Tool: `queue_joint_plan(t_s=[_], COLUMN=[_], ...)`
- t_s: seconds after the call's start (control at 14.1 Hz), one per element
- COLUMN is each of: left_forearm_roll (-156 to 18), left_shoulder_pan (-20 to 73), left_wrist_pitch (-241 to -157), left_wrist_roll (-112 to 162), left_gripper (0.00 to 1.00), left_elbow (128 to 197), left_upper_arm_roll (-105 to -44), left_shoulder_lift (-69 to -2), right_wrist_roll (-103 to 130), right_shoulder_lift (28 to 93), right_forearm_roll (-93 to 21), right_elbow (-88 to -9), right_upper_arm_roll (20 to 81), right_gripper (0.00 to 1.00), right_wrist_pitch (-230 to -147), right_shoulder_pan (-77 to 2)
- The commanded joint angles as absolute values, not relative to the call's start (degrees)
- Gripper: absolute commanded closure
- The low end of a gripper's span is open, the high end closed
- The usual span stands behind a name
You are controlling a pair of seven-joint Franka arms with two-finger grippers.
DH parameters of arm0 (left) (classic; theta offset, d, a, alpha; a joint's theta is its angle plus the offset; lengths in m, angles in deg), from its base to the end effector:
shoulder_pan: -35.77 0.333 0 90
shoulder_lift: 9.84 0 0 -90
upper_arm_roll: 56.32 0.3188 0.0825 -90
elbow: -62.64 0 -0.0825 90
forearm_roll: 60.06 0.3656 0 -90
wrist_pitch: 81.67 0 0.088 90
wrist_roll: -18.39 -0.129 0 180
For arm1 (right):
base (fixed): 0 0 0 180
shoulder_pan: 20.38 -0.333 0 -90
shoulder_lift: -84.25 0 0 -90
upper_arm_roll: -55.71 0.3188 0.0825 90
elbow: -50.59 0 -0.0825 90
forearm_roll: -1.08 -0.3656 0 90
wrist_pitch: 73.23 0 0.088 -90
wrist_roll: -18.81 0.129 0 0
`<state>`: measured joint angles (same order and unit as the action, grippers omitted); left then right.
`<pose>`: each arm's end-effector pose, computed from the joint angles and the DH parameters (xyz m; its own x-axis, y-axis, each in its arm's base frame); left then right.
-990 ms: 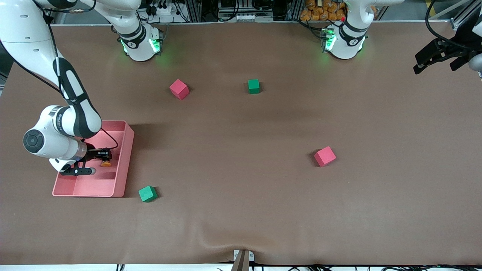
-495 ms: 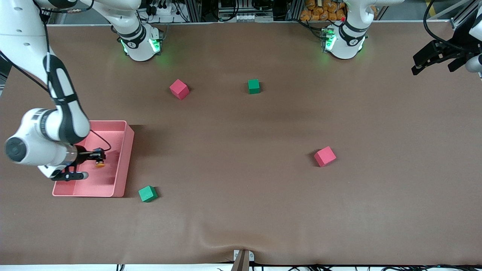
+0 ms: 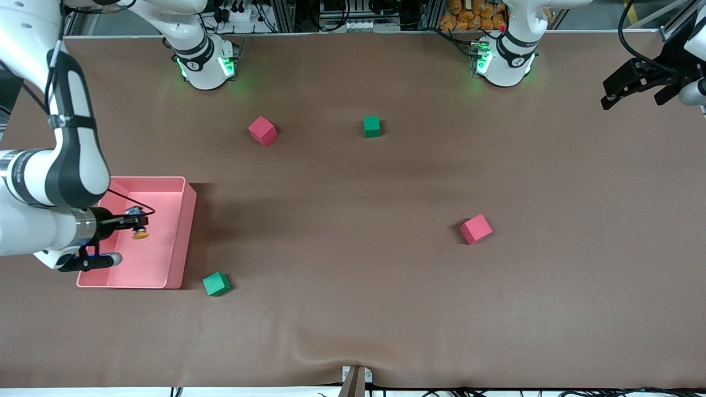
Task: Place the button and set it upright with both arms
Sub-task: 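Lift the button out of the tray with the right gripper, then set the button down with the right gripper while the left gripper approaches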
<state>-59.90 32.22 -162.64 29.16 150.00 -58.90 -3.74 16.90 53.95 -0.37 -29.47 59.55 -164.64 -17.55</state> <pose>0.4815 -0.0528 0.6664 0.9967 0.0816 -0.0037 0.0816 -0.9966 -0.0084 0.6448 0.0075 0.3669 0.9455 0.0516 -0.3216 0.0312 -0.9972 -0.0683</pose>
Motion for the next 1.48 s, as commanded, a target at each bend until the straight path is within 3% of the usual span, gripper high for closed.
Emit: queue_joint_plan(t_s=[0.0,0.28,0.99,1.27,1.41], left_forearm_roll=[-59.4,-59.4,-59.4,-59.4,-59.4], left_shoulder_pan=[32.4,32.4,32.3,32.3,32.3], left_wrist_pitch=[-161.7,-161.7,-161.0,-161.0,-161.0], left_wrist_roll=[28.1,28.1,28.1,28.2,28.7], left_gripper=[0.0,0.0,0.0,0.0,0.0], left_elbow=[149.3,149.4,149.5,149.7,149.8], left_upper_arm_roll=[-59.1,-59.1,-59.2,-60.0,-60.8], left_shoulder_lift=[-3.2,-3.2,-3.2,-3.4,-3.8], right_wrist_roll=[28.3,35.5,58.1,60.2,62.7], right_shoulder_lift=[53.5,52.5,45.3,38.6,35.0], right_forearm_roll=[-4.2,-5.3,-10.1,-10.0,-9.9], right_elbow=[-25.9,-23.5,-22.9,-21.9,-19.7], right_upper_arm_roll=[60.3,60.4,60.3,60.2,60.2], right_gripper=[1.0,1.0,1.0,1.0,1.0], right_wrist_pitch=[-161.9,-163.3,-189.2,-199.6,-200.4], right_shoulder_pan=[-22.6,-30.1,-53.0,-59.7,-61.9])
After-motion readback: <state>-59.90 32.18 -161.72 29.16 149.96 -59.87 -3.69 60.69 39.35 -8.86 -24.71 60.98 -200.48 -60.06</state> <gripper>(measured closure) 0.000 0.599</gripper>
